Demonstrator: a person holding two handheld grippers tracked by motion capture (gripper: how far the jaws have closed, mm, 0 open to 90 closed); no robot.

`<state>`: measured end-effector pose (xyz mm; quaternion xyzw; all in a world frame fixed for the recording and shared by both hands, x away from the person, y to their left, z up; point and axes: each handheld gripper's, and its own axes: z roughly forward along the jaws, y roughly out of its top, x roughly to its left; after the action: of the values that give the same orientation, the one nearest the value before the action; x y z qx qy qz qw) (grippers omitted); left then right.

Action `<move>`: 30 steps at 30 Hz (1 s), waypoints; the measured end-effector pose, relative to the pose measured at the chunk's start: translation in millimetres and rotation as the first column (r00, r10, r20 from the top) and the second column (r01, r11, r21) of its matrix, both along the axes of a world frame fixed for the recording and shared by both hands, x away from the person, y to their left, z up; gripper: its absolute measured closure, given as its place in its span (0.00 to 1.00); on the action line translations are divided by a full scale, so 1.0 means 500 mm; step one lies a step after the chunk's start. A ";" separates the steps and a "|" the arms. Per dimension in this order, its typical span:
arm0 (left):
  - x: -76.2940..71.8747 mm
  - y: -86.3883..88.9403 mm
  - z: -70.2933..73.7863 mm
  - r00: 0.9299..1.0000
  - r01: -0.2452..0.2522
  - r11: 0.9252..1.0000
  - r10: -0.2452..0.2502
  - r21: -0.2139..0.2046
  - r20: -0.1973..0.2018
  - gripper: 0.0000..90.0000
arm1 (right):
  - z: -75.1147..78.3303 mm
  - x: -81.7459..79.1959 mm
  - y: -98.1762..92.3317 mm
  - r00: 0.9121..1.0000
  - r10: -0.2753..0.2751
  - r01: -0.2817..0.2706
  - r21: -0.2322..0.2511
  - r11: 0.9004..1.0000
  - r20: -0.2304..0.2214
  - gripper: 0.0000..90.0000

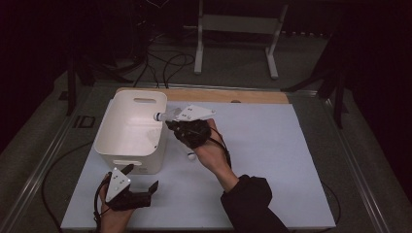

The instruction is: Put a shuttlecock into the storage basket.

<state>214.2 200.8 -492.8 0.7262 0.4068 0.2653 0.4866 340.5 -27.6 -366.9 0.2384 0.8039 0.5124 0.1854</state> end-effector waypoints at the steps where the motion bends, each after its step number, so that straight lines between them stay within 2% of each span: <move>1: 0.000 0.000 0.000 1.000 0.000 1.000 0.000 0.000 0.000 0.00 | 0.000 -0.001 0.002 1.000 0.000 0.000 0.002 1.000 -0.003 0.99; 16: 0.000 0.000 0.000 1.000 0.001 1.000 -0.001 0.002 0.002 0.00 | 0.002 -0.008 0.022 0.999 0.031 -0.031 0.008 0.999 -0.006 0.99; 30: 0.000 0.000 0.000 1.000 0.001 1.000 -0.001 0.001 0.001 0.00 | -0.002 -0.020 0.047 0.997 0.075 -0.074 -0.006 0.997 0.013 0.99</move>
<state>214.1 200.6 -492.8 0.7265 0.4061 0.2657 0.4865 330.3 -4.1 -367.8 0.2044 0.8124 0.5182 0.1721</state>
